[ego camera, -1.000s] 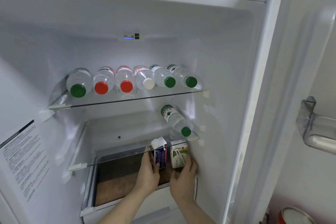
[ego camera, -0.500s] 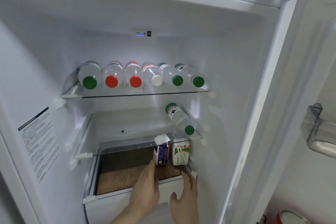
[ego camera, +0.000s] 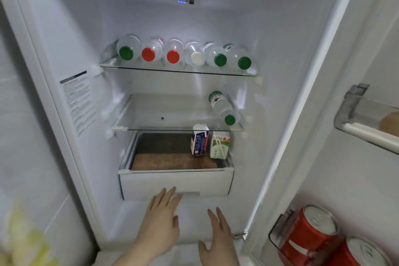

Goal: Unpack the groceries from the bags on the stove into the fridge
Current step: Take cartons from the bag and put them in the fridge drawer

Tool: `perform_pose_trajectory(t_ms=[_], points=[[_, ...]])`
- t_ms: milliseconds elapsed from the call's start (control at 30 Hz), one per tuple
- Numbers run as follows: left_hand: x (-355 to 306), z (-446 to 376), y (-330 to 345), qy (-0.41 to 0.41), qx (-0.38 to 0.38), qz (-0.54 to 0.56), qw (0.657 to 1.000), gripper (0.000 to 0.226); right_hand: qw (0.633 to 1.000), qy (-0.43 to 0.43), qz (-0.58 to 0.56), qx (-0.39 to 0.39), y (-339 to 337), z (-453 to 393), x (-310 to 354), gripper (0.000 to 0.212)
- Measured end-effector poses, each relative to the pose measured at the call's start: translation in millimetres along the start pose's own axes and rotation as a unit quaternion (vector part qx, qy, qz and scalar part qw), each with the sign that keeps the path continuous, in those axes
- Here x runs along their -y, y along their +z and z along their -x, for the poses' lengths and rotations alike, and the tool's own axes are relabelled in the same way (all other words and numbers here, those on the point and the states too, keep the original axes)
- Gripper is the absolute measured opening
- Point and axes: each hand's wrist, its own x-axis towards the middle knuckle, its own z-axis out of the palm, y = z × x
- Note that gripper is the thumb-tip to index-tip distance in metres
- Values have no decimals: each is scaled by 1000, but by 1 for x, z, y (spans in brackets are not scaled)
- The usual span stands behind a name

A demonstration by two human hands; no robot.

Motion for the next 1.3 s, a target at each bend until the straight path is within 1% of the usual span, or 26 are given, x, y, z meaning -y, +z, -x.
perform_pose_trajectory(t_ms=[100,233,300,467,633,800,1033,1200,1300], points=[[4,56,6,-47,23,-8,999,68,999,-16,-20,45,-2,27,-6,84],[12,126,21,-91,42,4,995,73,994,-66,2,92,-7,62,-11,83],[9,161,24,-113,40,11,993,77,990,-89,2,112,-12,78,-12,82],[-15,246,20,-184,4,28,983,72,976,-125,-2,181,-16,111,-6,81],[-41,323,5,-247,-41,37,967,70,955,-191,-1,225,-17,147,13,79],[-53,388,-7,-284,-100,35,953,69,929,-271,16,252,-19,188,33,77],[-85,478,-4,-337,-154,57,927,68,889,-332,49,310,-1,262,44,76],[-115,580,11,-393,-161,56,904,66,834,-394,69,379,18,335,55,74],[-139,642,17,-446,-180,34,876,67,800,-436,36,411,33,378,60,67]])
